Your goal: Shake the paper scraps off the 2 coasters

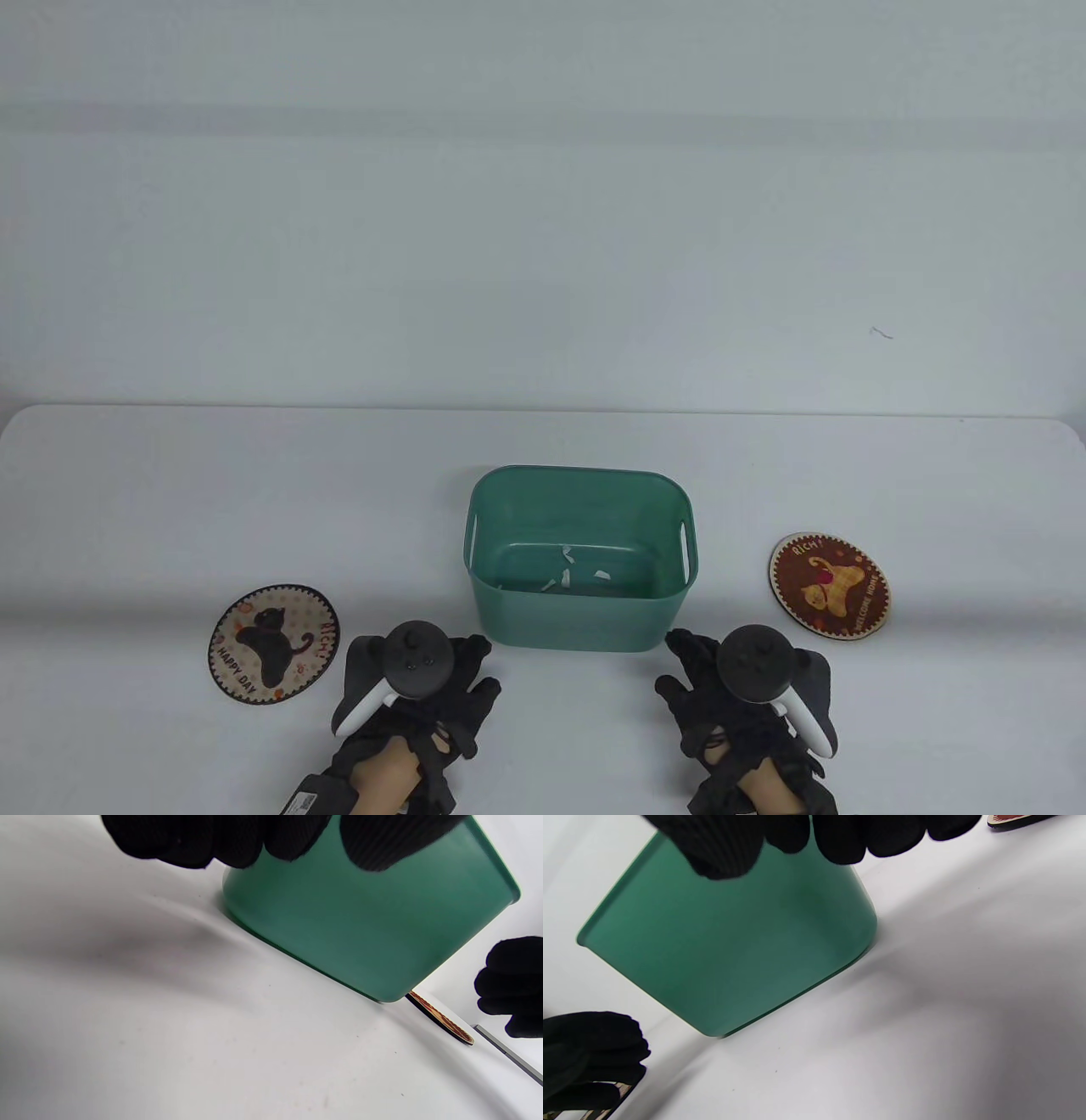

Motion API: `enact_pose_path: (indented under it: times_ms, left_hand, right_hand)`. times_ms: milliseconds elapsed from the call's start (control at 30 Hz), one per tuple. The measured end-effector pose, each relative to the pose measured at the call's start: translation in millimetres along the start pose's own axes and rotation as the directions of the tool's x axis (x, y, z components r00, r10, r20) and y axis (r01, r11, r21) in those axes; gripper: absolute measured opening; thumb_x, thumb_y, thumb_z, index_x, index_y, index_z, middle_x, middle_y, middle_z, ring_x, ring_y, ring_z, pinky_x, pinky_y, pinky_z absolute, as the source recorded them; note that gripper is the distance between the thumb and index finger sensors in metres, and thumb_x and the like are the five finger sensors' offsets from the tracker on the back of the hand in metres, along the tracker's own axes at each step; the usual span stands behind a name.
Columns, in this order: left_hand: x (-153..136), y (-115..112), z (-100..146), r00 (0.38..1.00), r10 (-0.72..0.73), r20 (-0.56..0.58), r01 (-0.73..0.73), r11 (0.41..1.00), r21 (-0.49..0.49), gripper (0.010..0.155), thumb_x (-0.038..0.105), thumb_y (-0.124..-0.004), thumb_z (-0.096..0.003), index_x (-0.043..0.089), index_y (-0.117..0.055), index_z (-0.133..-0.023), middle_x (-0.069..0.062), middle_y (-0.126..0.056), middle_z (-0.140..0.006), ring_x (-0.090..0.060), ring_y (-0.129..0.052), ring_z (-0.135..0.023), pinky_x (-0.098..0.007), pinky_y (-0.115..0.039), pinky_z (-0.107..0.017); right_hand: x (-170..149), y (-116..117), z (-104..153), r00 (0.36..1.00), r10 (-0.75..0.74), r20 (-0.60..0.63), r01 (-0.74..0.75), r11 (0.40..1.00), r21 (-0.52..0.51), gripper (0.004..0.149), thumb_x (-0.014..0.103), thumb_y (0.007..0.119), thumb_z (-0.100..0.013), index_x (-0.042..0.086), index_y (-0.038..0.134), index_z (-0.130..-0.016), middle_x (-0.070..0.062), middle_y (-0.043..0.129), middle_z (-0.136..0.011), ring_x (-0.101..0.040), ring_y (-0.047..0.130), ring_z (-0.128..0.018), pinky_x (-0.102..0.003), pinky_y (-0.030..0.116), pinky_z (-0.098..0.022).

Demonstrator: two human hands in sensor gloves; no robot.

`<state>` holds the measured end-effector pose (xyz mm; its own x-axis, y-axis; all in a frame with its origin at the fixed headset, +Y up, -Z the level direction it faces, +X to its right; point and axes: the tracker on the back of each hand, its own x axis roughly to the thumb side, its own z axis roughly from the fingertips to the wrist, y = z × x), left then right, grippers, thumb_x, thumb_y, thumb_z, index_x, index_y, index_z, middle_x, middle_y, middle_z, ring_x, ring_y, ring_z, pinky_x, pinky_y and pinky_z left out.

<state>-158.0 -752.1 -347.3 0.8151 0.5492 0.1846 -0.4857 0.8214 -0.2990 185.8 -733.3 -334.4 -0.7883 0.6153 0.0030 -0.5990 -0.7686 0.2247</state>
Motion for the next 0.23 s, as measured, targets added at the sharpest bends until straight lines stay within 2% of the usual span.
enact_pose_path:
  times_ms: [233]
  left_hand:
    - [-3.6, -2.6, -1.3, 1.000, -0.006, -0.013, 0.006, 1.000, -0.019, 0.062, 0.045, -0.071, -0.0475, 0.016, -0.053, -0.099, -0.018, -0.057, -0.099, -0.046, -0.064, -0.089, -0.053, -0.065, -0.062]
  right_hand:
    - [-0.7, -0.4, 0.5, 1.000, -0.004, 0.009, 0.005, 1.000, -0.008, 0.059, 0.039, 0.071, -0.045, 0.024, 0.042, -0.095, -0.010, 0.045, -0.100, -0.034, 0.050, -0.093, -0.053, 0.045, -0.068]
